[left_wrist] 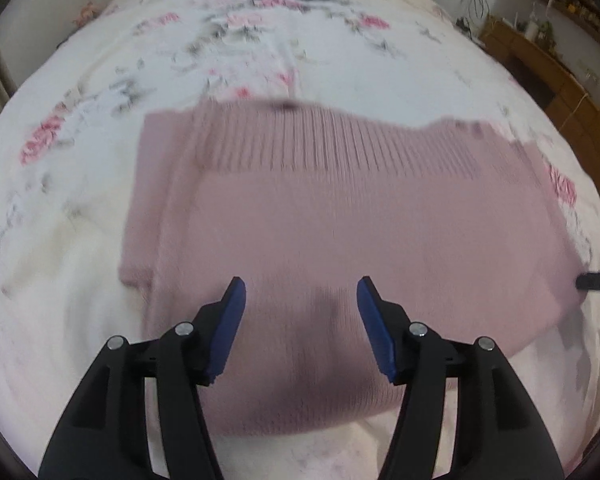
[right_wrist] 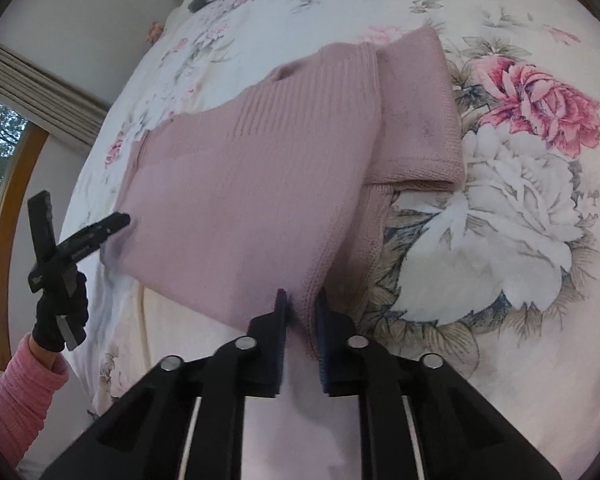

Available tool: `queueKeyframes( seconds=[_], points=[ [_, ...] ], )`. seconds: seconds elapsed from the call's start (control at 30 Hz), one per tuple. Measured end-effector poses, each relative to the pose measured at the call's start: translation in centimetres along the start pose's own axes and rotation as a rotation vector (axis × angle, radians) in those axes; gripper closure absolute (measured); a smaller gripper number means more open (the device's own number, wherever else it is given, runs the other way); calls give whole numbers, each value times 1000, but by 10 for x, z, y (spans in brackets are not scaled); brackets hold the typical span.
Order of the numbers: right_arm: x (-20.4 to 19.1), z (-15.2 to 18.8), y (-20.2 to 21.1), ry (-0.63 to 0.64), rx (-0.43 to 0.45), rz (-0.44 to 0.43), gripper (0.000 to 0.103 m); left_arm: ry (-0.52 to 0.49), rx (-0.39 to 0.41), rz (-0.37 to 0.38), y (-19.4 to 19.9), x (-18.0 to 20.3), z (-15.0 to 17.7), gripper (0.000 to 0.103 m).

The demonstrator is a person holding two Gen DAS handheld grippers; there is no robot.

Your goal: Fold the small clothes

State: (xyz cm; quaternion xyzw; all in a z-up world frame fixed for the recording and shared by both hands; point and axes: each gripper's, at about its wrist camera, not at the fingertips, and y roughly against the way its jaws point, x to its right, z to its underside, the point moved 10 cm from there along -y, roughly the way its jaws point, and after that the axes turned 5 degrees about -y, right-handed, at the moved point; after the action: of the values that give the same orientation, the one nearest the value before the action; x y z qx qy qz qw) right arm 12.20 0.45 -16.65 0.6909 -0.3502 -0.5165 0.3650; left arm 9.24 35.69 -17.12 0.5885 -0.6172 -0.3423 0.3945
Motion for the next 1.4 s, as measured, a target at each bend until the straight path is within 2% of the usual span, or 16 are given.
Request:
queueKeyframes(
  seconds=[0.23, 0.57, 0.63, 0.7, 0.83, 0.9, 1.13, 1.4],
  points=[
    [24, 12, -12, -61, -34, 28, 95, -4, -11, -5, -9, -5, 13, 45],
    [28, 8, -20, -88, -51, 14, 95, 11, -18, -5, -11, -7, 14, 45],
    [26, 6, -15, -93, -52, -3, 90, 14, -26, -9, -8, -5, 11, 43],
    [26, 1, -5, -100, -30, -15, 73, 24, -15, 18, -4, 1, 5, 43],
    [28, -18, 14, -145, 33, -85, 58, 33, 2, 70, -2, 17, -13, 41],
    [33, -26, 14, -165, 41, -90, 50, 29, 7, 84, -4, 25, -22, 41],
    [51, -44, -13, -271, -6, -191, 50, 0, 13, 112, -20, 49, -50, 39],
    [45, -58, -38, -314, 5, -272, 55, 0, -28, 106, -44, 53, -51, 37]
  ],
)
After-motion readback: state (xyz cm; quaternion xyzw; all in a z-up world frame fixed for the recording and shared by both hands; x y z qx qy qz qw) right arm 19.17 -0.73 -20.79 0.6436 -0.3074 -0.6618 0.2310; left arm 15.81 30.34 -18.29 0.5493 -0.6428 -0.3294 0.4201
